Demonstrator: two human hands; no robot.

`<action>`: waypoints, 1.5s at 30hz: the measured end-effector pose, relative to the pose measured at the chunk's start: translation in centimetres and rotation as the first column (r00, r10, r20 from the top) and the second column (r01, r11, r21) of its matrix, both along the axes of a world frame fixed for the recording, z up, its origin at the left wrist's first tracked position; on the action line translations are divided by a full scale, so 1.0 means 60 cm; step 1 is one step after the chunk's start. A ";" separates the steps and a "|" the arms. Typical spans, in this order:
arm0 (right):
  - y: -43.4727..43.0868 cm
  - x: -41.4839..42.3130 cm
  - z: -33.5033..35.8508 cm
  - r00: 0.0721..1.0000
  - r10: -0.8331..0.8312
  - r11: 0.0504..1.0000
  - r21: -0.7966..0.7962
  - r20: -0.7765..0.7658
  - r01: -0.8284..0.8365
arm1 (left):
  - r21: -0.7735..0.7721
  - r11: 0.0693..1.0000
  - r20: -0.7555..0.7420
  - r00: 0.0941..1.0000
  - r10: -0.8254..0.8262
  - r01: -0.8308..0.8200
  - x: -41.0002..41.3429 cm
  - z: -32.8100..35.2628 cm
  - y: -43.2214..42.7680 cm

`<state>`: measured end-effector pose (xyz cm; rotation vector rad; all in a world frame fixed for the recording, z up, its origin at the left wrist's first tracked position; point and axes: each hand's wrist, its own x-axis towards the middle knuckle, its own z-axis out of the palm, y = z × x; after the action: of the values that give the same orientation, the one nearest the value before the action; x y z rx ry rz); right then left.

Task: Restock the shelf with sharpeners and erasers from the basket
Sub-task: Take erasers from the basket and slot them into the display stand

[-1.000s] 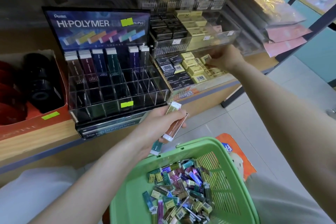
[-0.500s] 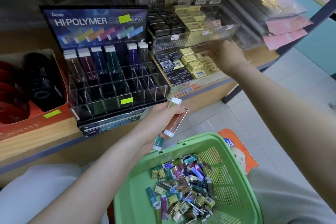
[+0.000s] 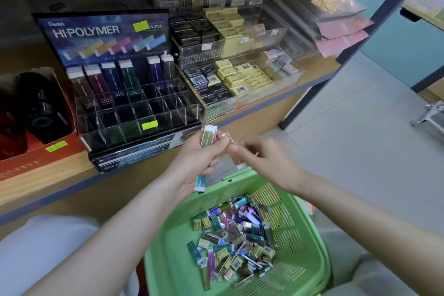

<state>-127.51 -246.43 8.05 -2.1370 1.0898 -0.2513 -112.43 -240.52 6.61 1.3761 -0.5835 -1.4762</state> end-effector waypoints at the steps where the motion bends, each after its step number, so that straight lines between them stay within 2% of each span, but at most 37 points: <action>1: 0.005 -0.001 -0.004 1.000 -0.004 0.999 0.047 0.014 0.003 | -0.001 1.000 0.005 1.000 0.010 -0.010 -0.001 -0.001 0.000; 4: 0.013 -0.003 -0.007 0.987 -0.086 0.980 0.189 0.136 0.059 | -0.021 1.000 -0.008 1.000 -0.002 0.002 -0.007 0.007 0.002; 7: 0.011 -0.010 0.010 0.935 -0.217 0.953 0.268 0.279 0.142 | 0.000 0.998 -0.104 0.992 -0.066 0.067 -0.009 0.019 0.012; 10: 0.000 -0.023 0.031 0.891 -0.308 0.940 0.253 0.335 0.230 | 0.013 0.990 -0.163 0.977 -0.136 0.140 0.003 0.026 0.036; 13: -0.009 -0.025 0.044 0.873 -0.329 0.939 0.224 0.359 0.262 | 0.003 0.995 -0.131 0.987 -0.097 0.098 0.030 0.033 0.068; 18: -0.011 0.024 0.057 0.897 -0.259 0.966 0.114 0.358 0.233 | -0.056 0.998 -0.075 0.997 -0.024 0.020 0.079 0.052 0.119; 23: 0.004 0.120 0.092 0.903 -0.117 0.987 -0.055 0.413 0.153 | -0.164 0.986 0.069 0.998 0.007 0.004 0.117 0.080 0.166; 26: 0.011 0.187 0.108 0.879 -0.081 0.989 -0.073 0.469 0.129 | -0.209 0.974 0.107 0.988 0.114 -0.089 0.142 0.088 0.189; 29: 0.016 0.255 0.115 0.869 -0.032 0.992 -0.087 0.494 0.086 | -0.230 0.938 0.033 0.961 0.274 -0.259 0.173 0.083 0.204; 32: 0.020 0.318 0.114 0.883 0.019 0.985 -0.160 0.469 0.064 | -0.225 0.899 -0.023 0.924 0.382 -0.377 0.198 0.079 0.214; 35: 0.022 0.362 0.104 0.915 0.082 0.972 -0.234 0.394 0.013 | -0.222 0.888 0.024 0.908 0.418 -0.403 0.210 0.081 0.228; 40: 0.009 0.394 0.096 0.956 0.272 0.870 -0.454 0.113 -0.194 | -0.208 0.884 0.045 0.898 0.437 -0.419 0.227 0.083 0.235; 43: 0.001 0.403 0.112 0.933 0.354 0.786 -0.518 -0.069 -0.337 | -0.203 0.887 0.043 0.901 0.431 -0.414 0.234 0.084 0.236; 45: -0.001 0.408 0.119 0.904 0.405 0.741 -0.530 -0.137 -0.412 | -0.201 0.889 0.056 0.901 0.431 -0.413 0.236 0.085 0.236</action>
<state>-103.01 -246.46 15.18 -2.8335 0.5481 -0.3743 -98.29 -226.37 11.70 1.3335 -0.4339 -0.9818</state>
